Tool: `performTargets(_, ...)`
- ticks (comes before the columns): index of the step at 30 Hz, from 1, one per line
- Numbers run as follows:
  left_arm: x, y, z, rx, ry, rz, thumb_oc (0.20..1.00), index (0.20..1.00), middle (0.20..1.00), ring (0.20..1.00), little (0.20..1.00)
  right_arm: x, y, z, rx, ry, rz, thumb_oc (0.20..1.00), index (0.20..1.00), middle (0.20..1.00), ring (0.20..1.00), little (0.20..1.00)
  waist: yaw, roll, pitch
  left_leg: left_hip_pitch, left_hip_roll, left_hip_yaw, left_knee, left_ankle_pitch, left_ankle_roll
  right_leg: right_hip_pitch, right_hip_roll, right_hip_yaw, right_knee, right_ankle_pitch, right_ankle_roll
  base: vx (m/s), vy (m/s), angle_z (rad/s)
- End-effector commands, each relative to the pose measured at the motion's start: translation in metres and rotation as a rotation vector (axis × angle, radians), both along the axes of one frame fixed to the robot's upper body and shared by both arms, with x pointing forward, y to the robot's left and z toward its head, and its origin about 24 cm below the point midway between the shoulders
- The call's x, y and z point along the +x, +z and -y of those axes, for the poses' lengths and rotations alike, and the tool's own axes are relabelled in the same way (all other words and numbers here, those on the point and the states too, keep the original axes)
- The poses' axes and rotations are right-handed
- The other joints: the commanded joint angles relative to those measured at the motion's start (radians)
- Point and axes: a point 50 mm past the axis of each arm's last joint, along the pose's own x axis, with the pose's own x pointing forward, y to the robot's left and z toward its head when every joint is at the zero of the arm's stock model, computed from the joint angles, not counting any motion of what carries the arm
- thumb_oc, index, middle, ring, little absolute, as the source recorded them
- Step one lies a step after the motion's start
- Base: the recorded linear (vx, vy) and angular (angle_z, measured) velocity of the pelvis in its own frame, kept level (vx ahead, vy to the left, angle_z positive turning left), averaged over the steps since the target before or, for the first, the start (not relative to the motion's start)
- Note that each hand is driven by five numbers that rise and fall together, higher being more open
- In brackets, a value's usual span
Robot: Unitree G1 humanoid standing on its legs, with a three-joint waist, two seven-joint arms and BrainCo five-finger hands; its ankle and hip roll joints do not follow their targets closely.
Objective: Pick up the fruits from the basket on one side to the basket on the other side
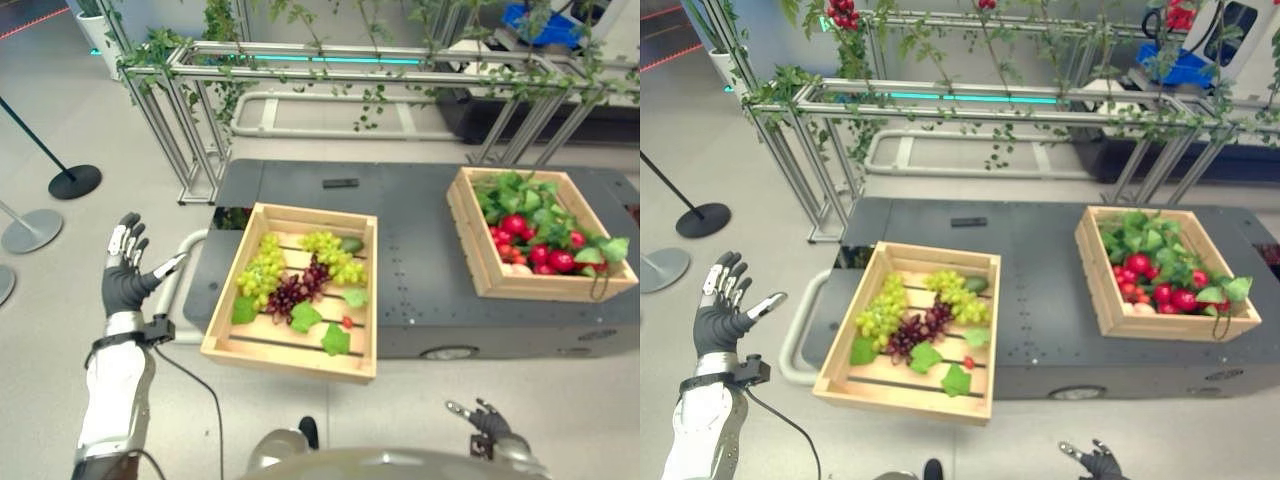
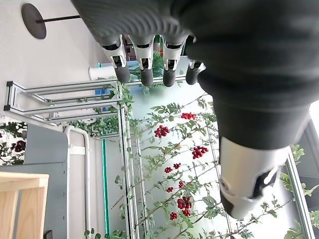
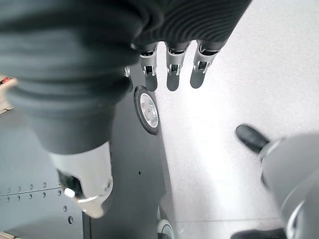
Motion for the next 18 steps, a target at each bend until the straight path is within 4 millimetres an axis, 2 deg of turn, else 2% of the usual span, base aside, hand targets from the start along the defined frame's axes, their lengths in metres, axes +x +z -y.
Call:
performTargets(1, 0.003, 0.023, 0.013, 0.039, -0.059, 0.126, 1.000, 1.000, 1.000, 1.000, 1.000, 0.007, 0.005, 0.010, -0.031, -0.003, 0.020, 1.000, 1.000, 1.000, 1.000, 1.000, 0.038, 0.030, -0.044, 0.016, 0.029, -0.036, -0.006, -0.043, -0.088, 0.014, 0.040, -0.012, -0.044, 0.025, 0.044, 0.00, -0.081, -0.02)
performTargets(5, 0.007, 0.021, 0.018, 0.014, -0.082, 0.121, 1.000, 1.000, 1.000, 1.000, 1.000, 0.006, 0.005, 0.011, -0.041, -0.007, 0.018, 1.000, 1.000, 1.000, 1.000, 1.000, 0.042, 0.024, -0.059, -0.001, 0.056, -0.035, -0.013, -0.020, -0.112, 0.049, 0.090, -0.026, -0.101, 0.008, 0.028, 0.02, -0.111, 0.04)
performTargets(12, 0.007, 0.017, 0.020, 0.001, -0.086, 0.111, 1.000, 1.000, 1.000, 1.000, 1.000, 0.006, 0.005, 0.011, -0.044, -0.005, 0.019, 1.000, 1.000, 1.000, 1.000, 1.000, 0.041, 0.022, -0.071, -0.009, 0.065, -0.036, -0.015, -0.011, -0.120, 0.060, 0.113, -0.029, -0.121, 0.000, 0.017, 0.02, -0.040, 0.08)
performTargets(15, 0.005, 0.004, 0.017, -0.018, -0.065, 0.057, 1.000, 1.000, 1.000, 1.000, 1.000, 0.006, 0.005, 0.011, -0.045, 0.000, 0.017, 1.000, 1.000, 1.000, 1.000, 1.000, 0.038, 0.019, -0.074, -0.014, 0.072, -0.030, -0.011, -0.008, -0.122, 0.063, 0.123, -0.024, -0.127, -0.005, 0.011, 0.01, -0.012, 0.00)
performTargets(18, 0.000, -0.028, 0.009, -0.041, -0.006, -0.087, 1.000, 1.000, 1.000, 1.000, 1.000, 0.007, 0.005, 0.011, -0.048, 0.006, 0.021, 1.000, 1.000, 1.000, 1.000, 1.000, 0.034, 0.018, -0.076, -0.016, 0.077, -0.024, -0.011, -0.004, -0.125, 0.061, 0.130, -0.012, -0.129, -0.008, 0.006, 0.00, 0.000, 0.00)
